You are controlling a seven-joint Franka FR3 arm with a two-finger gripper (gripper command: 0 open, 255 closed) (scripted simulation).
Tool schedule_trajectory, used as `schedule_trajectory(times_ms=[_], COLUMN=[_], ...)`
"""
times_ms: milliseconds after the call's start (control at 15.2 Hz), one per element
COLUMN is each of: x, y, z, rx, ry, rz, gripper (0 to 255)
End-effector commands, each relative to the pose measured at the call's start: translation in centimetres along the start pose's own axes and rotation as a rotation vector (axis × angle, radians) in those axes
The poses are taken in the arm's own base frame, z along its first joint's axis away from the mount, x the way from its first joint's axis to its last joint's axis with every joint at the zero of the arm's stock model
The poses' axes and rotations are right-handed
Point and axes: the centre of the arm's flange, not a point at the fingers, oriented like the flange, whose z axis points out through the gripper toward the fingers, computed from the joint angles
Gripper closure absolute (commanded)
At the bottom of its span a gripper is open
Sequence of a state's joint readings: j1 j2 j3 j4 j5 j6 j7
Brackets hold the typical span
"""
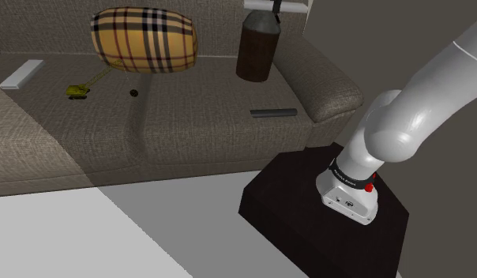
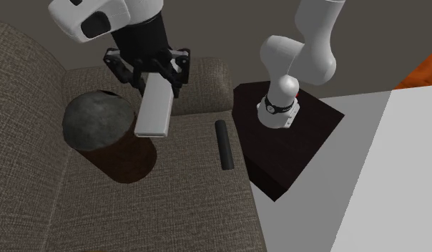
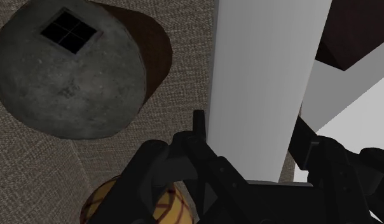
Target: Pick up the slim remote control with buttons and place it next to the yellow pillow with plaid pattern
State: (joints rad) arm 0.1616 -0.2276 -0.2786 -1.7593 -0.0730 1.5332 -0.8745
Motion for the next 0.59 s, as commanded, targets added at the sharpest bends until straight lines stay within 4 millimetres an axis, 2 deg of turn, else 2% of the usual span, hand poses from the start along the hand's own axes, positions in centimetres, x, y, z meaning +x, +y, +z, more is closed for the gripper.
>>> schedule_trajectory(times_ms=[0, 528], x=[2.5, 12.6], y=[-0.8, -3.7], z=[-0.1, -0.3], rx=[0.000, 0.000], ry=[0.000, 0.000], rz=[0.001, 0.001], gripper=[255, 255])
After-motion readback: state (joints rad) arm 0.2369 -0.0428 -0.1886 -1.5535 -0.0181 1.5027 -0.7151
